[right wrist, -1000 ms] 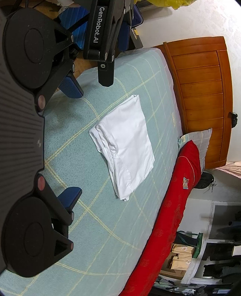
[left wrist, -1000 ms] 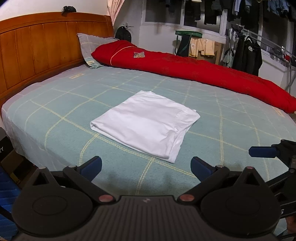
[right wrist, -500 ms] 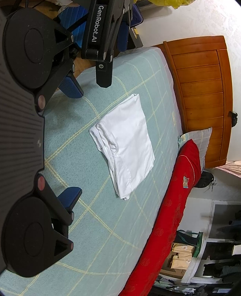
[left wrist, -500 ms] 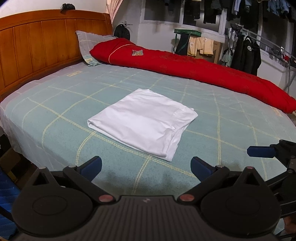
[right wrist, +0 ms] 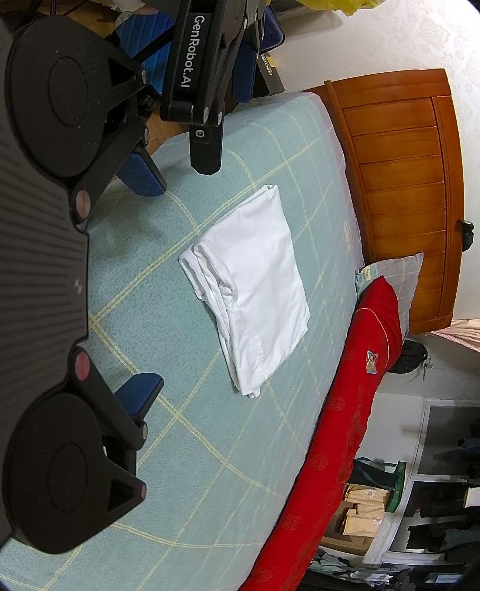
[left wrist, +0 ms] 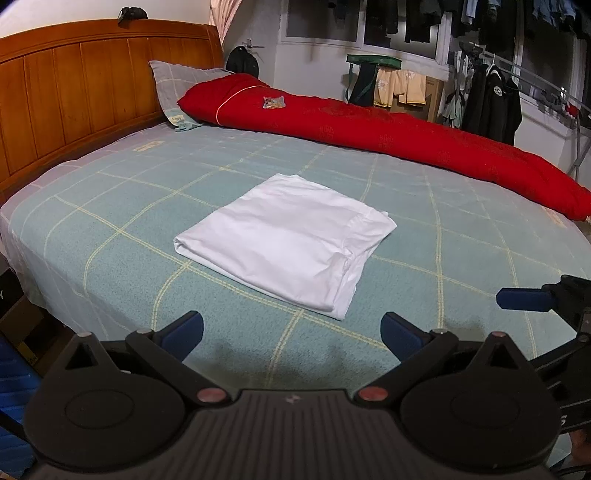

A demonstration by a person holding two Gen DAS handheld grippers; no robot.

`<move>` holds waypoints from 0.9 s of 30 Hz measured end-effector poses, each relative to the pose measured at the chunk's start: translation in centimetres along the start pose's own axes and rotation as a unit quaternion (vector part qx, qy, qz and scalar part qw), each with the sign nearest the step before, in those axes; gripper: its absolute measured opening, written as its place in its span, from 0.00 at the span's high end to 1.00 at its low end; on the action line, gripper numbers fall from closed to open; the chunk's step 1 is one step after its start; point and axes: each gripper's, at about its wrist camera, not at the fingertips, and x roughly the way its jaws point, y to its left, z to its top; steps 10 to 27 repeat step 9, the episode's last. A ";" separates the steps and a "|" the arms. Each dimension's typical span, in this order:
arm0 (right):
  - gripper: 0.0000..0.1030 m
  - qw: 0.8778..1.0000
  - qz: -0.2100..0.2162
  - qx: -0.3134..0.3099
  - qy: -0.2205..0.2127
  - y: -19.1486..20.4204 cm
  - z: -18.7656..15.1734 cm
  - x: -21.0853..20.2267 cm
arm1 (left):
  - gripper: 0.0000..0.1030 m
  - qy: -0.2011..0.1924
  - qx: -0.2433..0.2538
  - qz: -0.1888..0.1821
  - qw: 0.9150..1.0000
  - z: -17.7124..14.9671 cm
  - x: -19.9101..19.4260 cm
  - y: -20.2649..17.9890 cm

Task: Fold clothes

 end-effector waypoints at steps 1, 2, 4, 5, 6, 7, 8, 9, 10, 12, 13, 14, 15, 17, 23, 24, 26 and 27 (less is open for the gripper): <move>0.00 1.000 0.000 0.000 0.000 0.0 0.0 0.0 | 0.01 0.000 0.000 0.000 1.000 0.0 0.0 0.0; 0.00 1.000 0.000 0.000 0.000 0.0 0.0 0.0 | 0.01 0.001 0.000 0.000 1.000 0.0 0.0 0.0; 0.00 1.000 0.000 0.000 0.000 0.0 -0.1 0.0 | 0.01 0.001 0.000 0.000 1.000 0.0 0.1 0.0; 0.00 1.000 -0.001 0.000 0.000 0.0 -0.1 0.0 | 0.01 0.002 0.000 0.001 1.000 0.0 0.1 0.0; 0.00 1.000 -0.001 -0.001 0.000 0.0 -0.1 0.0 | 0.01 0.002 0.001 0.001 1.000 -0.1 0.1 0.0; 0.00 1.000 -0.002 -0.001 0.000 0.1 -0.1 0.0 | 0.01 0.002 0.001 0.001 1.000 -0.1 0.1 0.0; 0.00 1.000 -0.003 -0.002 0.000 0.1 -0.1 0.0 | 0.01 0.001 0.001 0.001 1.000 -0.1 0.1 0.0; 0.00 1.000 -0.003 -0.002 -0.001 0.1 0.0 0.0 | 0.01 0.000 0.000 0.000 1.000 -0.1 0.0 0.0; 0.00 1.000 -0.003 -0.002 -0.001 0.1 0.0 0.0 | 0.01 0.000 0.000 0.000 1.000 -0.1 0.0 0.0; 0.00 1.000 -0.003 -0.002 -0.001 0.1 0.0 0.0 | 0.01 0.000 0.000 0.000 1.000 -0.1 0.0 0.0; 0.00 1.000 -0.003 -0.002 -0.001 0.1 0.0 0.0 | 0.01 0.000 0.000 0.000 1.000 -0.1 0.0 0.0; 0.00 1.000 -0.003 -0.002 -0.001 0.1 0.0 0.0 | 0.01 0.000 0.000 0.000 1.000 -0.1 0.0 0.0; 0.00 1.000 -0.003 -0.002 -0.001 0.1 0.0 0.0 | 0.01 0.000 0.000 0.000 1.000 -0.1 0.0 0.0; 0.00 1.000 -0.003 -0.002 -0.001 0.1 0.0 0.0 | 0.01 0.000 0.000 0.000 1.000 -0.1 0.0 0.0; 0.00 1.000 -0.003 -0.002 -0.001 0.1 0.0 0.0 | 0.01 0.000 0.000 0.000 1.000 -0.1 0.0 0.0; 0.00 1.000 -0.003 -0.002 -0.001 0.1 0.0 0.0 | 0.01 0.000 0.000 0.000 1.000 -0.1 0.0 0.0; 0.00 1.000 -0.003 -0.002 -0.001 0.1 0.0 0.0 | 0.01 0.000 0.000 0.000 1.000 -0.1 0.0 0.0; 0.00 1.000 -0.003 -0.002 -0.001 0.1 0.0 0.0 | 0.01 0.000 0.000 0.000 1.000 -0.1 0.0 0.0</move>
